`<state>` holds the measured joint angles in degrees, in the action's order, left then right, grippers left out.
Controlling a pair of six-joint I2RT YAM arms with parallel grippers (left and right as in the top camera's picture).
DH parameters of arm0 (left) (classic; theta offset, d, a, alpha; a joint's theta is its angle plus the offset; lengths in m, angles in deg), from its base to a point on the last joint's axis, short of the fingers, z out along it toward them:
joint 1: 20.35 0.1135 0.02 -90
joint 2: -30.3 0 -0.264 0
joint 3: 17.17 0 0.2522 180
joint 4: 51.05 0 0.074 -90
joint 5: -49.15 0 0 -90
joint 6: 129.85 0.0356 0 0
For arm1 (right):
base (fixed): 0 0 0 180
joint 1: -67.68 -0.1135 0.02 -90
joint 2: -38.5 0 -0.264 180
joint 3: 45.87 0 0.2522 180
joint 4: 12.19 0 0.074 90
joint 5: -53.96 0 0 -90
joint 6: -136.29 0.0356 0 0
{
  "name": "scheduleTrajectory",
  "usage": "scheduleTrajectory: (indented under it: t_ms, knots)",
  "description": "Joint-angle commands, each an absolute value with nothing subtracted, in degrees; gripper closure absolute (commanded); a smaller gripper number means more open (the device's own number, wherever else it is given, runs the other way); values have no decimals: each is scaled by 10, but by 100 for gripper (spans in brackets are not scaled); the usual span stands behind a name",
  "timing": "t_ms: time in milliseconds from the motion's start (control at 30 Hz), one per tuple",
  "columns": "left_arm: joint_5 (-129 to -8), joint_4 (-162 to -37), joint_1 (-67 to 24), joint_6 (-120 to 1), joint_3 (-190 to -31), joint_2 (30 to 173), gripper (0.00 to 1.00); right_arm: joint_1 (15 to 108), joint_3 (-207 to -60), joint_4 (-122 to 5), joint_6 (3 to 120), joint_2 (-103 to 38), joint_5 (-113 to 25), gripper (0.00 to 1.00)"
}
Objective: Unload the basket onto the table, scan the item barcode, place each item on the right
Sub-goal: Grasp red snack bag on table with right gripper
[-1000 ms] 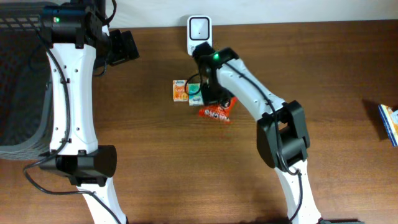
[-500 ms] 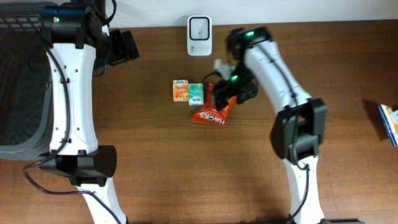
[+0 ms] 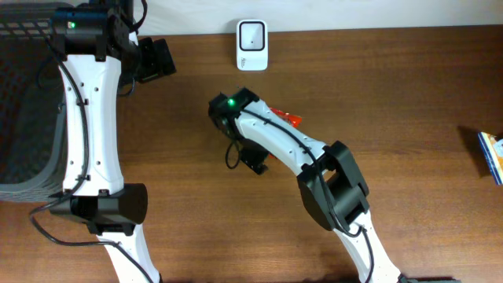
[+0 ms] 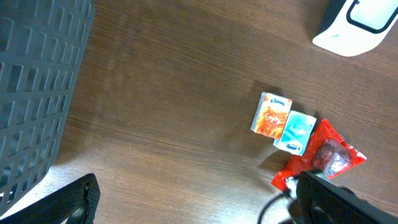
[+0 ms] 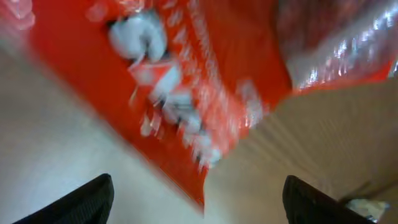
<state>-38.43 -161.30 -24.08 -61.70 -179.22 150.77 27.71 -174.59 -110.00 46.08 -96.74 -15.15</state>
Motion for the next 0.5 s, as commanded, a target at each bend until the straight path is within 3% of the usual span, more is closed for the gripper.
scheduleTrajectory:
  t_ms: [0, 133, 233, 267, 300, 367, 433, 467]
  knots:
    - [-379, -1614, -239, -612, -1796, 1496, 1, 274, -1727, -1055, 468, -965, -86, 14]
    - [-379, -1614, -239, -612, -1796, 1496, 1, 276, -1726, -1010, 457, -968, -84, 14]
    - [-379, -1614, -239, -612, -1796, 1496, 1, 276, -1697, -933, 457, -969, -86, 26]
    - [-379, -1614, -239, -612, -1796, 1496, 1, 282, -1677, -903, 457, -969, -86, 45]
    - [-379, -1614, -239, -612, -1796, 1496, 1, 288, -1665, -887, 458, -969, -86, 55]
    - [-379, -1614, -239, -612, -1796, 1496, 1, 300, -1647, -867, 458, -969, -88, 62]
    - [-378, -1614, -239, -612, -1796, 1496, 1, 312, -1651, -862, 473, -969, -88, 96]
    - [-379, -1614, -239, -612, -1796, 1496, 1, 314, -1661, -869, 473, -968, -88, 96]
